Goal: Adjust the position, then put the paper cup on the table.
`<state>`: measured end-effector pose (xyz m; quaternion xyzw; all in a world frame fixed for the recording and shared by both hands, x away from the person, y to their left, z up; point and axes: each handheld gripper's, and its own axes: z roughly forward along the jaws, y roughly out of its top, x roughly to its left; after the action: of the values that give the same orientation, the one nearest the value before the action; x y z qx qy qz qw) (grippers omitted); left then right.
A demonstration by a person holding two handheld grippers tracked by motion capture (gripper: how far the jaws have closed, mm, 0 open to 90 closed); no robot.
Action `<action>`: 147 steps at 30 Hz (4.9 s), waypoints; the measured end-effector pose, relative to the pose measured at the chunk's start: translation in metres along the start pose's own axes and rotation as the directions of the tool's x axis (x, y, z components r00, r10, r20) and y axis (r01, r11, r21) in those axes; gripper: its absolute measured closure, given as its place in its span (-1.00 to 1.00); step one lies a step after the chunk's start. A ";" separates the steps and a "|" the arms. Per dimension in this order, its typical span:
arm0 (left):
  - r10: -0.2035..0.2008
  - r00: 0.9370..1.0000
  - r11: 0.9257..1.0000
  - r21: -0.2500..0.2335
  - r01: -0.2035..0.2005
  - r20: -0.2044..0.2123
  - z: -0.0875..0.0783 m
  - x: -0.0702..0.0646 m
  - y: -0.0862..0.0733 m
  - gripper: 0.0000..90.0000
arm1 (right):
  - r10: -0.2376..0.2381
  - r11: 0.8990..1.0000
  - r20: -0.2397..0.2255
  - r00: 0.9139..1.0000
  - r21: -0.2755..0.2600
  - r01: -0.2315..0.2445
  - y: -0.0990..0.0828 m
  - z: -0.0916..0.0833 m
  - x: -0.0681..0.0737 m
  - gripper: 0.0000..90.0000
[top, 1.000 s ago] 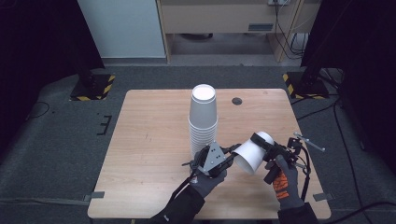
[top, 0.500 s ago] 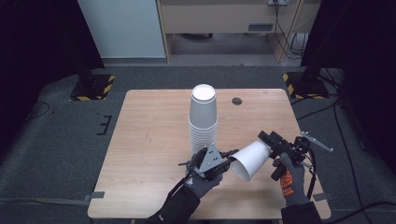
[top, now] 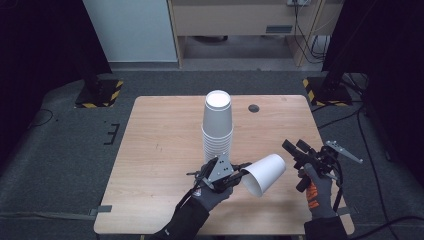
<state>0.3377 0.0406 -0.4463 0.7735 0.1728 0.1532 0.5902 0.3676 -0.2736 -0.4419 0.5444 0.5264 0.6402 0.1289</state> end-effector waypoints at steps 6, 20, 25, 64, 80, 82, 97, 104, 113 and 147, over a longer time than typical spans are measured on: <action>-0.006 1.000 0.999 0.047 0.005 0.019 -0.009 0.003 -0.003 0.91 | -0.085 0.996 0.062 0.994 0.016 0.084 -0.001 -0.001 -0.005 -0.74; -0.032 0.999 0.992 0.125 0.027 0.040 -0.026 0.012 -0.008 0.91 | -0.263 0.963 0.157 0.952 0.097 0.250 -0.006 0.003 -0.008 -0.73; -0.036 0.998 0.989 0.143 0.029 0.045 -0.031 0.015 -0.009 0.91 | -0.300 0.952 0.172 0.938 0.112 0.284 -0.008 0.004 -0.008 -0.74; -0.091 0.994 0.941 0.321 0.108 -0.068 -0.111 0.035 -0.032 0.91 | -0.444 0.862 0.219 0.869 0.370 0.348 -0.038 0.010 -0.038 -0.74; -0.145 0.963 0.921 0.326 0.216 -0.229 -0.167 0.063 -0.054 0.91 | -0.448 0.851 0.236 0.862 0.409 0.330 -0.041 0.014 -0.045 -0.74; -0.150 0.955 0.918 0.323 0.230 -0.254 -0.172 0.067 -0.055 0.91 | -0.456 0.842 0.235 0.858 0.426 0.331 -0.043 0.016 -0.046 -0.74; -0.196 0.860 0.849 0.358 0.389 -0.471 -0.201 0.113 -0.054 0.91 | -0.514 0.758 0.218 0.830 0.568 0.321 -0.060 0.027 -0.059 -0.72; -0.214 0.810 0.776 0.408 0.481 -0.546 -0.212 0.131 -0.048 0.91 | -0.529 0.735 0.202 0.824 0.594 0.327 -0.066 0.030 -0.062 -0.75; -0.228 0.768 0.677 0.470 0.567 -0.598 -0.221 0.150 -0.033 0.91 | -0.529 0.741 0.198 0.825 0.582 0.335 -0.068 0.029 -0.063 -0.79; -0.258 0.729 0.138 0.722 0.678 -0.635 -0.196 0.170 -0.024 0.90 | -0.534 0.743 0.193 0.823 0.572 0.348 -0.069 0.030 -0.064 -0.83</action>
<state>0.4009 0.2908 -0.4137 0.8212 0.5696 -0.0339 0.0057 0.3879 -0.2765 -0.5388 0.5187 0.7614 0.3209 0.2197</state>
